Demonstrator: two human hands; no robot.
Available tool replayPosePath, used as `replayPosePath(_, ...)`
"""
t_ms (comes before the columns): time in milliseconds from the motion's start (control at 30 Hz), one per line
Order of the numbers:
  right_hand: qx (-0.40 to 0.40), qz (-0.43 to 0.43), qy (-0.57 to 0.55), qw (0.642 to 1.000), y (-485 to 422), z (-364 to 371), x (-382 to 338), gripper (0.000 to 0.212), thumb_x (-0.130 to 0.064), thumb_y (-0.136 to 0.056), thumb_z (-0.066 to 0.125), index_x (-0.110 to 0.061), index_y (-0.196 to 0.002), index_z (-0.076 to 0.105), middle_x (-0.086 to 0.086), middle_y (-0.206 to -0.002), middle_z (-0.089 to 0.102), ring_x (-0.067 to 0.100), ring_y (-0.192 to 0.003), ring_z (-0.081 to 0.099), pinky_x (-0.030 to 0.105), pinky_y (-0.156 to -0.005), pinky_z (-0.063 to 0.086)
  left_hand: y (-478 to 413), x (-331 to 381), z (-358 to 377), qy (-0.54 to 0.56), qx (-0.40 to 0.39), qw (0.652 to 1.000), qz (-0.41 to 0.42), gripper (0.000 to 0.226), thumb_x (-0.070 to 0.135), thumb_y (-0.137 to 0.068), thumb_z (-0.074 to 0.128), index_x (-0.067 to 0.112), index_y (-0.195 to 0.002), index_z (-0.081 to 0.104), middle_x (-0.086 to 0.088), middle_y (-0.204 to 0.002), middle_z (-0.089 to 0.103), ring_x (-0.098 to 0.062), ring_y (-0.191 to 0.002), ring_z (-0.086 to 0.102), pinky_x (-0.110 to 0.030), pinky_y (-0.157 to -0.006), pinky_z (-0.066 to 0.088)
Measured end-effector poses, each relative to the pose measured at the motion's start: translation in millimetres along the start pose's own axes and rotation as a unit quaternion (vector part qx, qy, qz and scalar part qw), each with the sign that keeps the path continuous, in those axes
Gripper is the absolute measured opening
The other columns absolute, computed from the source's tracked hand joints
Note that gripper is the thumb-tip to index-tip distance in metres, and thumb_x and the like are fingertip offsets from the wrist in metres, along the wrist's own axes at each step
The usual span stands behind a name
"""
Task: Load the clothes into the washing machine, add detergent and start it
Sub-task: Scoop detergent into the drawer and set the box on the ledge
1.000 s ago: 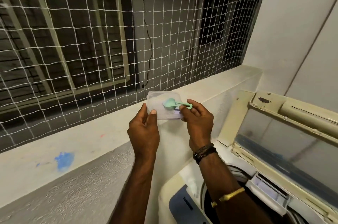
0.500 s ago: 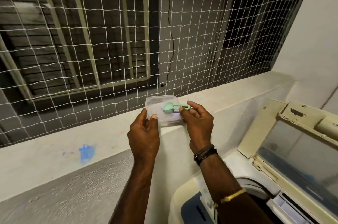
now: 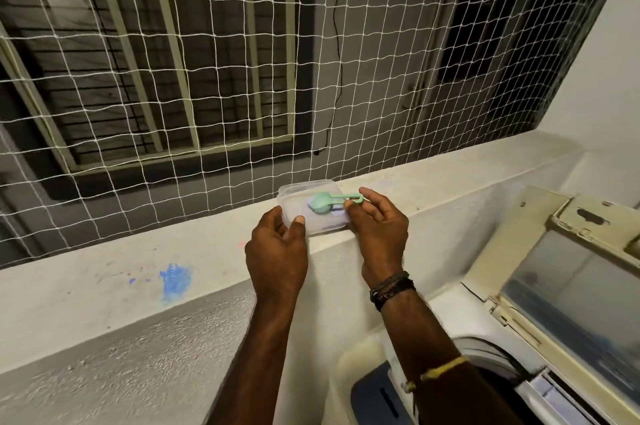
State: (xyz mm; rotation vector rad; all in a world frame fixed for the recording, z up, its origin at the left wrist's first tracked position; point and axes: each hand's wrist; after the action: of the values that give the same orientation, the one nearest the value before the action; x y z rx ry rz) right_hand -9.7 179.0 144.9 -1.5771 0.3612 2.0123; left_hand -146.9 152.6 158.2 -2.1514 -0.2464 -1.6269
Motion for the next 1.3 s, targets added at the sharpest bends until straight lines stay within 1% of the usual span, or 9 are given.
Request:
replayPosePath(300,0.003,-0.016,0.019,1.0,1,2,1,0.038,-0.009,-0.083,0.079,-0.015,-0.119,0.071,0.005,-0.098,0.077,0.013,-0.089,0.074,0.034,-0.083,0.061,2,3,-1,-0.027,-0.006,1.0,0.001,0.042,0.03,-0.09,0.067,0.011,-0.128,0.062,-0.006,-0.117,0.071,-0.025,-0.104,0.068,-0.033,-0.095,0.051)
replayPosePath(433,0.007,-0.025,0.048,0.999,1,3,1,0.037,-0.012,-0.084,0.078,-0.016,-0.12,0.071,0.005,-0.098,0.077,0.013,-0.09,0.074,0.034,-0.083,0.061,3,4,-2,-0.038,-0.006,0.999,0.007,0.042,0.028,-0.091,0.067,0.01,-0.128,0.061,-0.006,-0.117,0.071,-0.024,-0.102,0.067,-0.026,-0.09,0.046)
replayPosePath(700,0.007,-0.026,0.065,0.998,3,3,-1,0.039,-0.015,-0.085,0.078,-0.017,-0.123,0.069,0.006,-0.101,0.077,0.014,-0.092,0.073,0.037,-0.084,0.061,1,-2,-2,-0.047,-0.004,0.999,0.009,0.051,0.035,-0.09,0.067,0.01,-0.133,0.058,-0.008,-0.117,0.07,-0.026,-0.105,0.066,-0.033,-0.096,0.048)
replayPosePath(800,0.011,-0.026,0.057,0.998,5,2,-4,0.042,-0.015,-0.083,0.08,-0.015,-0.123,0.069,0.007,-0.107,0.075,0.011,-0.095,0.072,0.035,-0.087,0.06,0,-2,-3,-0.033,0.003,0.999,0.015,0.055,0.035,-0.09,0.067,0.009,-0.137,0.054,-0.009,-0.126,0.067,-0.025,-0.111,0.063,-0.032,-0.097,0.046)
replayPosePath(900,0.03,-0.037,0.065,0.997,5,0,-7,0.041,-0.018,-0.082,0.081,-0.019,-0.121,0.07,0.003,-0.112,0.073,0.006,-0.099,0.068,0.03,-0.09,0.059,1,2,-3,-0.013,0.02,0.999,0.047,0.054,0.034,-0.092,0.066,0.011,-0.139,0.053,-0.007,-0.134,0.062,-0.024,-0.12,0.06,-0.035,-0.102,0.046)
replayPosePath(967,0.046,-0.047,0.072,0.995,6,-2,-10,0.039,-0.02,-0.082,0.081,-0.022,-0.119,0.07,0.0,-0.115,0.071,0.008,-0.1,0.067,0.026,-0.088,0.056,2,6,-3,-0.006,0.042,0.995,0.087,0.05,0.03,-0.092,0.064,0.013,-0.138,0.054,-0.005,-0.135,0.061,-0.025,-0.122,0.057,-0.039,-0.104,0.047)
replayPosePath(1100,0.063,-0.061,0.083,0.993,8,-9,-17,0.039,-0.022,-0.084,0.08,-0.022,-0.121,0.069,-0.001,-0.12,0.067,0.018,-0.104,0.067,0.033,-0.089,0.057,6,16,4,0.008,0.062,0.988,0.143,0.041,0.028,-0.094,0.061,0.019,-0.134,0.057,0.0,-0.131,0.062,-0.022,-0.12,0.056,-0.043,-0.098,0.051)
replayPosePath(1200,0.077,-0.076,0.082,0.991,9,-15,-23,0.035,-0.024,-0.084,0.079,-0.026,-0.118,0.069,-0.006,-0.117,0.068,0.016,-0.102,0.067,0.032,-0.087,0.058,11,23,11,0.042,0.044,0.983,0.171,0.034,0.024,-0.096,0.061,0.019,-0.129,0.06,0.002,-0.122,0.064,-0.014,-0.11,0.059,-0.037,-0.092,0.055)
replayPosePath(1300,0.095,-0.105,0.081,0.987,12,-23,-31,0.032,-0.025,-0.084,0.078,-0.026,-0.115,0.07,-0.007,-0.115,0.069,0.012,-0.099,0.067,0.019,-0.079,0.055,19,29,19,0.069,0.02,0.979,0.188,0.028,0.026,-0.097,0.06,0.018,-0.124,0.062,0.004,-0.115,0.066,-0.009,-0.101,0.062,-0.03,-0.085,0.057)
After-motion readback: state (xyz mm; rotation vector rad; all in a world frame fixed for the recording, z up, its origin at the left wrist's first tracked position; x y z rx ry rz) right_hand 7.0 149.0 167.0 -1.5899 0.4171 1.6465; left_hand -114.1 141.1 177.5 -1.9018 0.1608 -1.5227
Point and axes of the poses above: each hand's wrist, its own y-axis away from the middle knuckle, its own z-axis out of the palm, x = y × z
